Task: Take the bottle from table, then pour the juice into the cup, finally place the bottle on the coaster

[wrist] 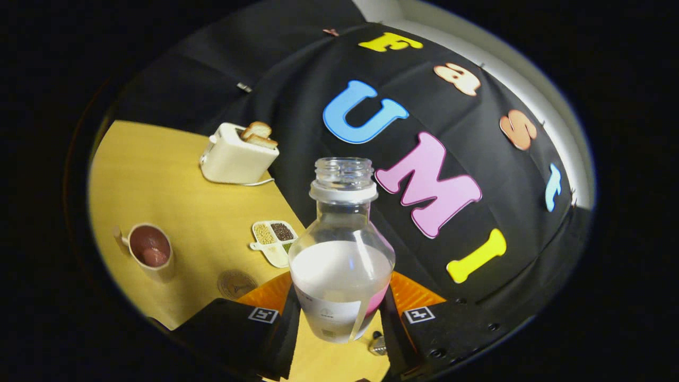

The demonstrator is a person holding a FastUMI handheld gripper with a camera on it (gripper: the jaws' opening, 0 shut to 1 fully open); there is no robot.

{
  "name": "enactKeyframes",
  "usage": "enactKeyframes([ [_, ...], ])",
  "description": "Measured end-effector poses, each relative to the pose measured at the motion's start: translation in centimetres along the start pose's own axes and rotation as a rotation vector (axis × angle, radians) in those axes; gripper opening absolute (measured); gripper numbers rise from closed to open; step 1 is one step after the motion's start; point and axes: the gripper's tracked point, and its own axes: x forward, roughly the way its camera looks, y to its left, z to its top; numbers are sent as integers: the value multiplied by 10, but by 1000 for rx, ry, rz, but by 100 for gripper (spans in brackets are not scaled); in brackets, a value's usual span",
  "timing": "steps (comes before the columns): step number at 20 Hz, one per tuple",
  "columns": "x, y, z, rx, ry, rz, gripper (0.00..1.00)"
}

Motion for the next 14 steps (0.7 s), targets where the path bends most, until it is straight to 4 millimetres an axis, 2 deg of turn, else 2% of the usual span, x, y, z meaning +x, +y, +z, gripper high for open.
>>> enactKeyframes([
  [2, 5, -1, 5, 124, -37, 16, 70],
  [6, 21, 15, 3, 351, -62, 63, 71],
  [9, 39, 36, -11, 480, -45, 71, 71],
  [14, 64, 66, -41, 594, -25, 39, 71],
])
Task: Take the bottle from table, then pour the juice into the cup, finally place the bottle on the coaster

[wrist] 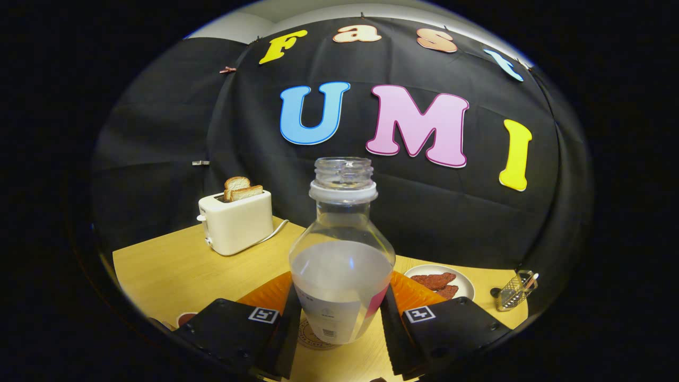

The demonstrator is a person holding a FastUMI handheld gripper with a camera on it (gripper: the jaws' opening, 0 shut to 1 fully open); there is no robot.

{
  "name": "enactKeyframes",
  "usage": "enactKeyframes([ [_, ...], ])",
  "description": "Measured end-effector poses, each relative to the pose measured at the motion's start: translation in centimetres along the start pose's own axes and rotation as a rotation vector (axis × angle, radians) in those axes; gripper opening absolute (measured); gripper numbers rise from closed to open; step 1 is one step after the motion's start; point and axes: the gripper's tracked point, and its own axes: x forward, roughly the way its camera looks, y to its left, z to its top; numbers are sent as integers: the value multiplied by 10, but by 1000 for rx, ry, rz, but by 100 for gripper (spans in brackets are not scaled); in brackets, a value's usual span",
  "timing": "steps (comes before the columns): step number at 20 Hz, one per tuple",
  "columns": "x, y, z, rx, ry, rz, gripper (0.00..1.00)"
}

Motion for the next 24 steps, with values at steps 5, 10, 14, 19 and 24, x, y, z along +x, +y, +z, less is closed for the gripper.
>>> enactKeyframes([
  [5, 21, 9, -42, 86, 14, -14, 70],
  [10, 38, 17, -77, 74, 20, -34, 71],
  [14, 43, 14, -96, 55, 42, -49, 72],
  [19, 42, 14, -93, 73, 18, -58, 75],
  [24, 38, 17, -96, 73, 41, -48, 99],
])
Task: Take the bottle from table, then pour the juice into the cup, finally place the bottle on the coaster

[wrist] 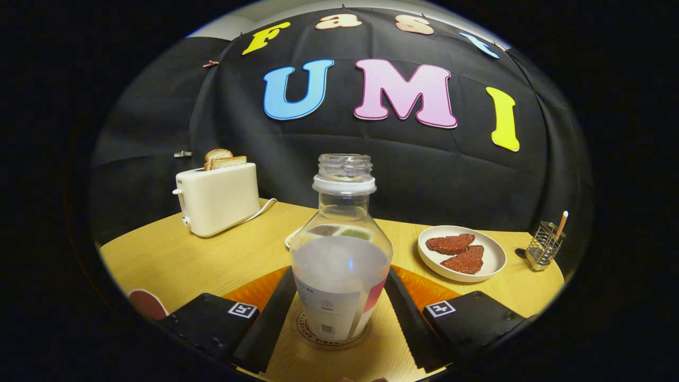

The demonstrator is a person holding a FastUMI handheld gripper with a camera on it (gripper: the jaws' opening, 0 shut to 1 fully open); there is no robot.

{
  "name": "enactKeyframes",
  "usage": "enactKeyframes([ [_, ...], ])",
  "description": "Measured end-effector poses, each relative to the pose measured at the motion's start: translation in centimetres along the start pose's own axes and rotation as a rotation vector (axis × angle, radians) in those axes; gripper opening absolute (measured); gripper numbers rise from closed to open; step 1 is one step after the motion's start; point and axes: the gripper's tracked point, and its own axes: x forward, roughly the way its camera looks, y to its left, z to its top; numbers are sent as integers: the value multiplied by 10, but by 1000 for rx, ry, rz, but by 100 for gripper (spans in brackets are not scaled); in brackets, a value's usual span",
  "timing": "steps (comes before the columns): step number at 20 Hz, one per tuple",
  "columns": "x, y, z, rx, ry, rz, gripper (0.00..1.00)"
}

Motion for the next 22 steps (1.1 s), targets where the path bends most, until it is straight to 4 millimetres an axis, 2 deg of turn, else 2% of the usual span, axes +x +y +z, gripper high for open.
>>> enactKeyframes([
  [5, -16, 5, 6, -39, 15, 24, 98],
  [11, -57, 10, 31, -2, 38, 71, 98],
  [15, -89, -11, 51, -24, 48, 42, 98],
  [17, -111, -17, 66, -27, 46, 48, 98],
  [19, -144, -26, 92, -49, 19, 56, 98],
  [22, -181, -52, 129, -113, -35, 33, 98],
])
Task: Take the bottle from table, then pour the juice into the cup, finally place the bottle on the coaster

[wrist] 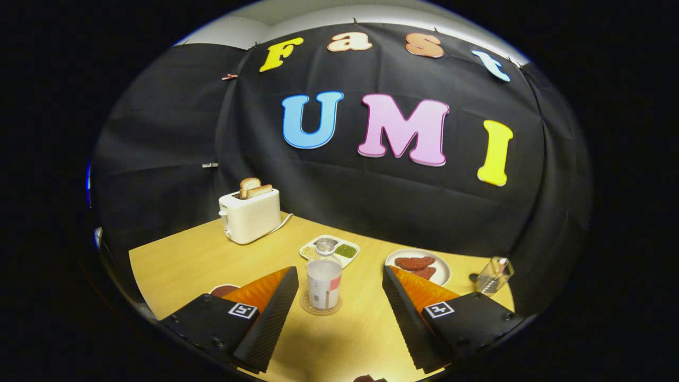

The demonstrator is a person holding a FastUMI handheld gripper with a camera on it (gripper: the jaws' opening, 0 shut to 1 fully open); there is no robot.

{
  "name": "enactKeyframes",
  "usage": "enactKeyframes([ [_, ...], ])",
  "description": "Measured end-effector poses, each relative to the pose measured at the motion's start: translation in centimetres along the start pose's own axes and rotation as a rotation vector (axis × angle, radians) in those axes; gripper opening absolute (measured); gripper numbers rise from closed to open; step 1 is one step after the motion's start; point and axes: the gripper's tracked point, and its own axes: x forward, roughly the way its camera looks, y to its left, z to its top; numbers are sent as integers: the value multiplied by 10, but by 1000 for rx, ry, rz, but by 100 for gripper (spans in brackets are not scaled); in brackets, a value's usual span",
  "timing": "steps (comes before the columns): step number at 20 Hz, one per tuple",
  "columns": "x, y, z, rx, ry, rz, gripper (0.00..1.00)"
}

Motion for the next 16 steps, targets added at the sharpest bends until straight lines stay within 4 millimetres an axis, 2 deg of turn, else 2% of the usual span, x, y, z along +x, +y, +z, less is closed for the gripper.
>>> enactKeyframes([
  [3, -39, -23, 37, -28, -63, -33, 98],
  [5, -69, -41, 52, -17, -85, -97, 98],
  [10, -146, -63, 63, 80, -93, -262, 97],
  [13, -173, -71, 62, 93, -92, -337, 97],
  [16, -192, -69, 64, 105, -106, -375, 98],
])
